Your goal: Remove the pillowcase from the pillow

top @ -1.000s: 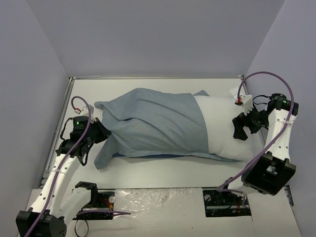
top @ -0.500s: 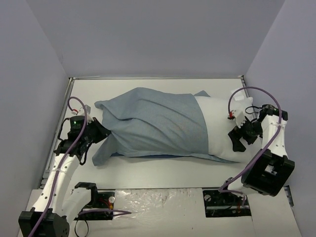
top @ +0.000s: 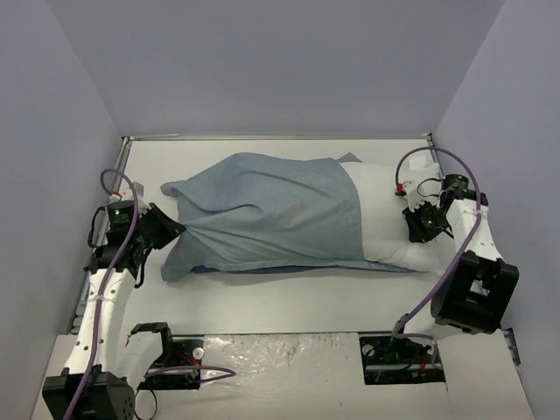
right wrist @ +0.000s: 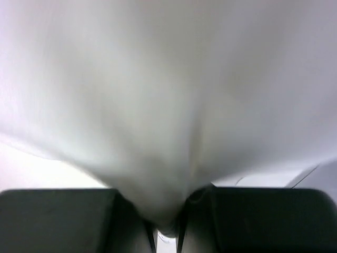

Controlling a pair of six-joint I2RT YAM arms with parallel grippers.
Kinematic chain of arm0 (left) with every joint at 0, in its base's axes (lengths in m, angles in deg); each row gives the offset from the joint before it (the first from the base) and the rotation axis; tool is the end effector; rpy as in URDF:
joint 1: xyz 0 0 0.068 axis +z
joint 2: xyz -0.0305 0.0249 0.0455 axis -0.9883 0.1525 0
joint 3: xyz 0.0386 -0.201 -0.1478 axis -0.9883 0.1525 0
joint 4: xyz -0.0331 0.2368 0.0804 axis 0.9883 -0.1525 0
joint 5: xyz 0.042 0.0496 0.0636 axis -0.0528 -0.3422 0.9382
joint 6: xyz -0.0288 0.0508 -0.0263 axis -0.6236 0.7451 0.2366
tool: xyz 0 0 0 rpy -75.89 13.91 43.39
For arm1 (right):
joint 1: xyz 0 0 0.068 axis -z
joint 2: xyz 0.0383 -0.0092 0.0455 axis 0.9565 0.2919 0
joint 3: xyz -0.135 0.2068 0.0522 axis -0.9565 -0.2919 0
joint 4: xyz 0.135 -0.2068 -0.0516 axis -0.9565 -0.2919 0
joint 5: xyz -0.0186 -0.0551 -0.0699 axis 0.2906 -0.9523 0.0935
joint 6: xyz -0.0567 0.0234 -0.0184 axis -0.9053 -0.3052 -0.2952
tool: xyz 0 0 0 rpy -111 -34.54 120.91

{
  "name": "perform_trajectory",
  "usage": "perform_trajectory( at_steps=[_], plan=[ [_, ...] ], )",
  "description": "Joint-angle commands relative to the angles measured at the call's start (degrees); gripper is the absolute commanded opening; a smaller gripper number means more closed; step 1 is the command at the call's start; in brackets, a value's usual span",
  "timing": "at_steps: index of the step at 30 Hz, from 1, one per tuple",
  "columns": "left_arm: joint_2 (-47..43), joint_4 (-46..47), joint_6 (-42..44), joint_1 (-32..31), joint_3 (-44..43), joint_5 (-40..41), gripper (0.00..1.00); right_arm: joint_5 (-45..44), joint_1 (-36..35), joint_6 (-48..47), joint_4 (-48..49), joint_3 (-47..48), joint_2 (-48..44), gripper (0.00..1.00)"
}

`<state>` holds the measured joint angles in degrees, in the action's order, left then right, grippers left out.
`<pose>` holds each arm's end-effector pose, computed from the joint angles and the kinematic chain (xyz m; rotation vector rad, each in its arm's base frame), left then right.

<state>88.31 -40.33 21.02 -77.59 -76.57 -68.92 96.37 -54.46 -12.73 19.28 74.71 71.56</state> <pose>0.2098 -0.0053 0.2706 -0.5798 2.1015 -0.7735 0.2812 -0.0734 0.2109 -0.9039 2.3487 0.0503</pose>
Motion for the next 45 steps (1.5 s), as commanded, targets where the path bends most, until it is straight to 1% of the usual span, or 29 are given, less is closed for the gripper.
perform_trajectory(
  at_steps=[1, 2, 3, 4, 5, 9, 11, 12, 13, 14, 15, 16, 17, 19, 20, 21, 23, 25, 26, 27, 28, 29, 30, 32, 33, 37, 39, 41, 45],
  plan=[
    [-1.43, -1.08, 0.81, 6.54, -4.92, 1.39, 0.02, 6.94, 3.05, 3.94, 3.52, 6.53, 0.68, 0.00],
    [-1.61, -1.26, 0.73, 8.12, -5.79, 1.30, 0.02, 8.10, 3.31, 5.42, 3.52, 11.16, 0.59, 0.00],
    [-1.78, -1.79, 0.72, 10.40, -6.41, 2.17, 0.02, 10.20, 3.58, 6.39, 3.52, 13.82, 1.02, 0.00],
    [-1.70, -2.23, 0.81, 10.68, -7.20, 3.40, 0.02, 11.27, 3.67, 7.44, 3.52, 16.45, 1.46, 0.00],
    [-1.09, -2.49, 0.99, 11.12, -8.08, 4.02, 0.02, 12.41, 3.93, 9.98, 3.61, 21.96, 2.08, 0.00],
    [-0.29, -1.88, -0.15, 14.81, -11.33, 5.17, 0.02, 16.98, 5.95, 16.49, 3.96, 32.97, 6.81, 0.00],
    [0.76, -1.36, -1.03, 15.70, -11.95, 4.56, 0.02, 19.36, 6.92, 18.17, 3.70, 35.19, 8.14, 0.00],
    [1.11, 1.08, -1.73, 15.70, -11.87, 2.99, 0.02, 20.06, 6.92, 18.79, 3.69, 35.55, 8.67, 0.00],
    [1.55, 2.85, -2.52, 14.91, -10.56, 0.80, 0.02, 20.67, 6.75, 18.79, 3.61, 34.86, 8.67, 0.00],
    [2.60, 4.87, -3.31, 14.12, -9.77, -4.19, 0.02, 20.94, 6.22, 18.62, 3.61, 33.98, 8.59, 0.00],
    [3.31, 7.41, -3.49, 12.81, -9.15, -6.93, 0.11, 20.77, 5.78, 17.75, 3.61, 32.93, 7.89, 0.00],
    [3.92, 7.44, -2.10, 9.49, -8.88, -9.22, 0.21, 20.51, 5.43, 17.30, 3.69, 30.65, 7.53, 0.00],
    [4.88, 5.17, -0.87, 7.37, -8.97, -11.51, 0.44, 20.33, 4.90, 16.86, 3.78, 29.59, 6.92, 0.00],
    [4.55, 2.09, 1.77, 2.63, -9.14, -10.66, 0.66, 20.24, 4.72, 16.51, 3.78, 27.30, 6.74, 0.00],
    [3.50, 1.21, 3.35, -1.75, -8.27, -10.39, 0.74, 20.15, 4.72, 16.51, 3.78, 27.03, 7.00, 0.00],
    [2.88, -0.28, 3.80, -3.19, -7.66, -10.21, 0.85, 20.07, 4.64, 16.51, 3.78, 26.77, 7.26, 0.00],
    [1.04, -1.52, 4.59, -9.84, -5.63, -9.95, 0.92, 19.98, 4.64, 16.60, 3.78, 26.85, 7.70, 0.00],
    [0.33, -4.16, 5.55, -13.90, -4.93, -6.80, 0.97, 19.89, 4.64, 16.77, 3.78, 27.03, 8.49, 0.00],
    [0.41, -5.30, 5.99, -15.92, -4.84, -5.22, 0.97, 19.89, 4.64, 16.77, 3.78, 27.29, 8.76, 0.00],
    [0.76, -7.48, 6.43, -19.86, -5.01, -1.20, 0.97, 19.80, 4.55, 16.86, 3.70, 27.47, 9.28, 0.00],
    [1.20, -8.37, 6.96, -21.73, -5.27, 0.75, 0.97, 19.71, 4.55, 17.03, 3.69, 27.55, 9.55, 0.00],
    [2.68, -9.78, 7.31, -23.57, -5.45, 2.77, 0.97, 19.80, 4.55, 17.38, 3.78, 27.82, 10.07, 0.00],
    [4.79, -10.57, 8.19, -26.90, -6.58, 7.41, 0.97, 19.71, 4.55, 17.47, 3.70, 27.99, 10.34, 0.00],
    [7.25, -11.37, 9.42, -30.17, -7.82, 11.56, 0.97, 19.63, 4.46, 17.65, 3.70, 28.08, 10.69, 0.00],
    [8.66, -11.46, 10.99, -32.88, -9.22, 15.76, 0.97, 19.54, 4.46, 17.56, 3.69, 28.17, 10.78, 0.00],
    [16.73, -11.29, 15.65, -36.59, -12.91, 21.50, 0.95, 18.84, 4.46, 17.48, 3.61, 28.00, 11.40, 0.00],
    [19.03, -10.59, 17.59, -36.95, -14.93, 21.51, 0.95, 18.57, 4.46, 17.30, 3.61, 27.91, 11.66, 0.00],
    [22.11, -10.41, 20.14, -37.21, -15.99, 23.79, 0.95, 18.13, 4.37, 17.21, 3.61, 27.65, 12.10, 0.00],
    [25.54, -10.41, 24.09, -37.13, -17.06, 23.45, 0.95, 16.64, 4.63, 15.90, 3.61, 26.15, 13.24, 0.00]
  ],
)
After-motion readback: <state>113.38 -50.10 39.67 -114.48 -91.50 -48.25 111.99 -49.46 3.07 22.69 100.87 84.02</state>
